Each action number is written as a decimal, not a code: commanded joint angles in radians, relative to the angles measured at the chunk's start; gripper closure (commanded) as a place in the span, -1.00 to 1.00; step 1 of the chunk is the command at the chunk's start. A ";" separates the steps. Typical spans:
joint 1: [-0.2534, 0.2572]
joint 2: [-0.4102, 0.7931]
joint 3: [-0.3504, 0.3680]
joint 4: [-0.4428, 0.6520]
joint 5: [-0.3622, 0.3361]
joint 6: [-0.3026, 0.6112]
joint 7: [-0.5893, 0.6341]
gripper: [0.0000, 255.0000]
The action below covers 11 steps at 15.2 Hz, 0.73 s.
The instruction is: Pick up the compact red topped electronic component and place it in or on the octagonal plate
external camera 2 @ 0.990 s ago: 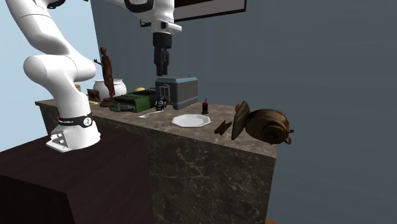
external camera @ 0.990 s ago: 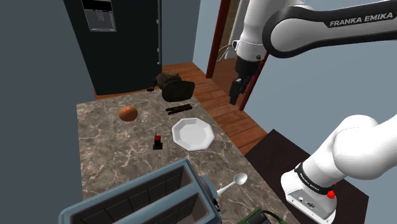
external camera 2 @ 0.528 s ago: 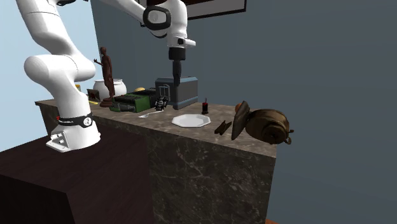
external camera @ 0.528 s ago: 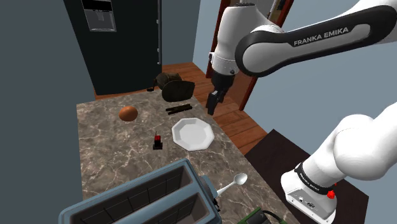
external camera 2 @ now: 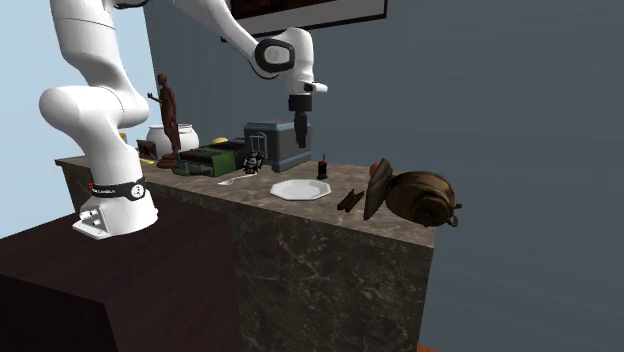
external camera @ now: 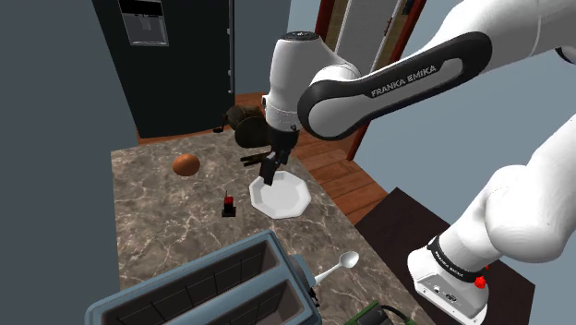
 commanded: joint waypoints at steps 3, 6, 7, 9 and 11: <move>0.038 0.142 0.021 0.104 -0.071 0.048 0.056 -1.00; 0.075 0.245 0.025 0.188 -0.128 0.071 0.094 -1.00; 0.090 0.279 0.025 0.219 -0.146 0.077 0.106 -1.00; 0.121 0.347 0.021 0.283 -0.181 0.085 0.127 -1.00; 0.126 0.361 0.018 0.287 -0.188 0.095 0.131 -1.00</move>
